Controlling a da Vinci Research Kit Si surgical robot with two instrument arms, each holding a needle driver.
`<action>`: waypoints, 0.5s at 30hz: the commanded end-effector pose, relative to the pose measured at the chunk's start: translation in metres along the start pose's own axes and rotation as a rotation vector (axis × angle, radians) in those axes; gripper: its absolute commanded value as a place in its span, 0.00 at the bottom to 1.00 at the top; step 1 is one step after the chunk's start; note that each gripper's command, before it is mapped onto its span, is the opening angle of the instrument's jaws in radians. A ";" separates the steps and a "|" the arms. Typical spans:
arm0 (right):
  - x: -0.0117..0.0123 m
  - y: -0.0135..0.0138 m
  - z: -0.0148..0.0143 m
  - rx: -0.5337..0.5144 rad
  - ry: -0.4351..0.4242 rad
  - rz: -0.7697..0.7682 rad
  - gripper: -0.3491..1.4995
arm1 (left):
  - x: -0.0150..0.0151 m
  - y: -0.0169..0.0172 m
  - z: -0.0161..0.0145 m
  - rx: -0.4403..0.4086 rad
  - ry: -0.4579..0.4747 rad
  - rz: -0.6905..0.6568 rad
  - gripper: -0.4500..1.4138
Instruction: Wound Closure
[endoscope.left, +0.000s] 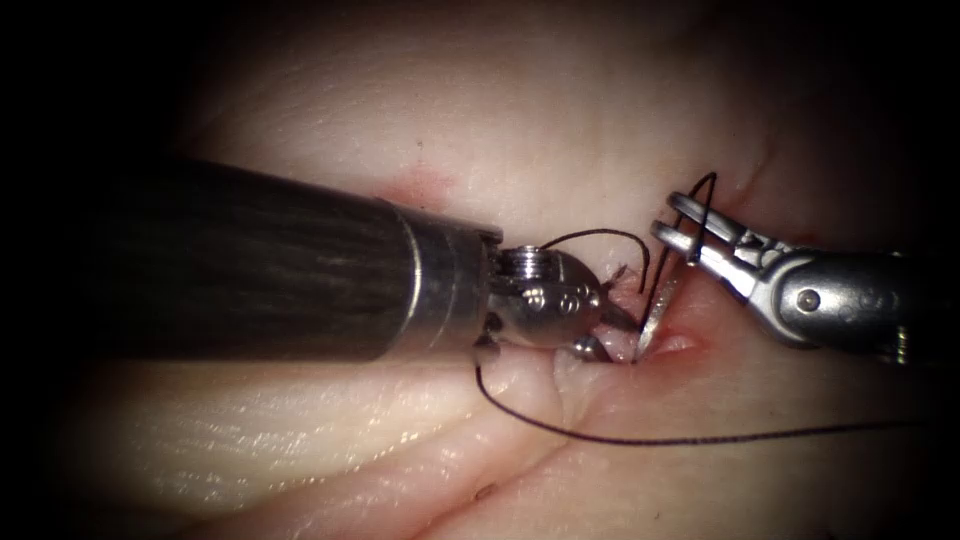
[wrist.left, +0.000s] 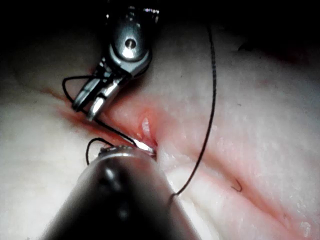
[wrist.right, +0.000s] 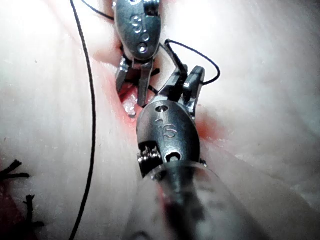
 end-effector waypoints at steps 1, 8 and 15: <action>-0.0005 0.0003 0.0005 0.006 -0.002 -0.001 0.00 | 0.0005 -0.0006 -0.0001 0.034 0.003 -0.007 0.48; -0.0013 0.0013 0.0011 0.073 -0.042 0.035 0.00 | 0.0039 -0.0003 -0.0040 0.264 -0.040 -0.045 0.38; -0.0015 0.0015 0.0015 0.095 -0.062 0.080 0.00 | 0.0058 0.0043 -0.0019 0.240 -0.026 -0.027 0.28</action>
